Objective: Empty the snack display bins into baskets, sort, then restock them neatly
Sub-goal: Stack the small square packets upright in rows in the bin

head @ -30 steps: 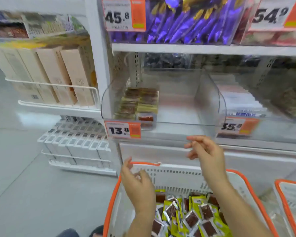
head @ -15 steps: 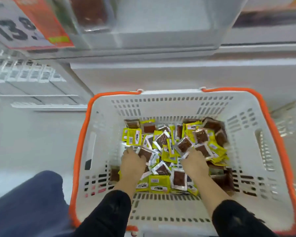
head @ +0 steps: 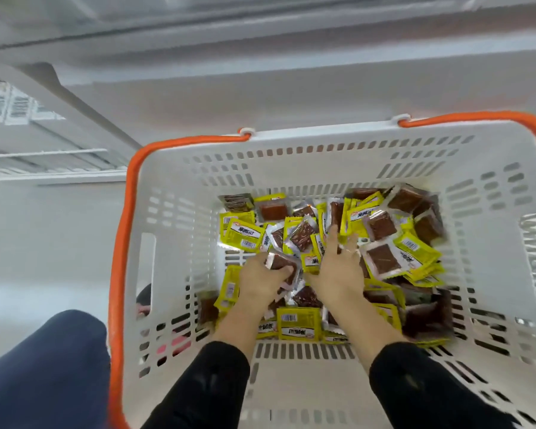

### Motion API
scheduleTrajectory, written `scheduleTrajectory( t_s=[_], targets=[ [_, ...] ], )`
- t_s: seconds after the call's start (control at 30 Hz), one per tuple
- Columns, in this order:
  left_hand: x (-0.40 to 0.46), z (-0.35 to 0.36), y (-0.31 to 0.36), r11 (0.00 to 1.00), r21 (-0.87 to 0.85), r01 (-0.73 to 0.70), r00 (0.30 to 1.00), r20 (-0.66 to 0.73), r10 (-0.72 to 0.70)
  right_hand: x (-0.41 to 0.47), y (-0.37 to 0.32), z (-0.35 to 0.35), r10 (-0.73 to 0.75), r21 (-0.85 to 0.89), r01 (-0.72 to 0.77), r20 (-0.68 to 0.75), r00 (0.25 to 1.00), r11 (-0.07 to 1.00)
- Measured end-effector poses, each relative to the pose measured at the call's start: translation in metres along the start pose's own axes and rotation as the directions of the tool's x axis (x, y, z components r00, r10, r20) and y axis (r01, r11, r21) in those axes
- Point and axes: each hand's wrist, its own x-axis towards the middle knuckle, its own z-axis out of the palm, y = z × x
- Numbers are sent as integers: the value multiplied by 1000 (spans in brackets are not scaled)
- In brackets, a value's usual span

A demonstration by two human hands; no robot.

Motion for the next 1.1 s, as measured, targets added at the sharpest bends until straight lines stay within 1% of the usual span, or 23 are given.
scheduleTrajectory(
  t_s=[0.07,0.1,0.17,0.23,0.33,0.37,0.43,0.47,0.5,0.57,0.6,0.63,0.67,0.73,0.77,0.83,0.9,0.93,0.97,1.0,1.03,1.07,1.1],
  targets=[
    [-2,0,0,1000,-8,0,1000,27,0,-5,1,5,-29,-44,28,-25,999,999],
    [-3,-1,0,1000,0,-1,999,46,1,-7,0,5,-38,-59,37,-9,999,998],
    [-1,-4,-2,998,55,-21,990,138,13,-9,-3,4,-39,-76,41,36,999,996],
    [-1,-10,0,996,90,-12,976,215,-7,-11,-5,4,-51,-93,54,34,998,994],
    [3,-17,-5,995,99,29,966,252,-53,-8,-2,1,-60,-51,60,-4,998,997],
    [4,-20,-6,996,87,27,968,247,-48,-7,-2,-1,-68,-3,68,-21,997,998],
    [5,-25,-9,999,16,52,974,218,-54,-4,-3,-8,-76,162,84,-53,996,983],
    [4,-27,-9,995,-37,93,971,223,-82,-3,-3,-12,-76,235,83,-40,996,968],
    [2,-28,-9,992,-47,120,961,256,-104,-3,-3,-16,-78,300,79,-18,997,951],
    [-8,-29,-5,995,61,78,941,326,-94,-7,0,-23,-62,428,43,29,998,903],
    [-15,-28,-4,994,81,67,941,327,-90,-12,1,-26,-51,491,15,59,997,871],
    [-21,-26,-5,995,69,70,949,303,-88,-18,3,-30,-41,550,-23,104,994,835],
    [-26,-27,-2,997,16,81,961,263,-83,-26,4,-33,-30,617,-73,156,987,784],
    [-37,-34,1,985,-148,86,990,127,-67,-40,7,-40,-25,755,-161,229,973,636],
    [-42,-39,6,963,-261,74,995,77,-56,-46,7,-44,-31,804,-179,238,971,567],
    [-50,-53,16,864,-503,14,1000,2,-14,-59,7,-54,-40,871,-179,221,974,458],
    [-63,-69,28,731,-680,-51,994,-108,-31,-71,6,-67,-43,921,-153,180,983,359],
    [-70,-77,34,638,-766,-78,991,-127,-32,-79,6,-75,-44,941,-130,151,988,312],
    [-77,-83,40,516,-852,-88,995,-101,4,-86,5,-84,-46,957,-108,125,991,268],
    [-86,-88,46,393,-916,-85,996,-62,71,-94,4,-91,-50,970,-89,103,993,228],
    [-94,-91,51,308,-949,-70,992,-34,119,-102,4,-99,-65,977,-70,84,994,200],
    [-103,-94,55,273,-960,-57,990,-19,142,-110,3,-104,-83,982,-46,61,995,181],
    [-110,-95,57,267,-962,-54,989,-14,148,-119,3,-110,-101,985,-22,39,994,170]
  ],
)
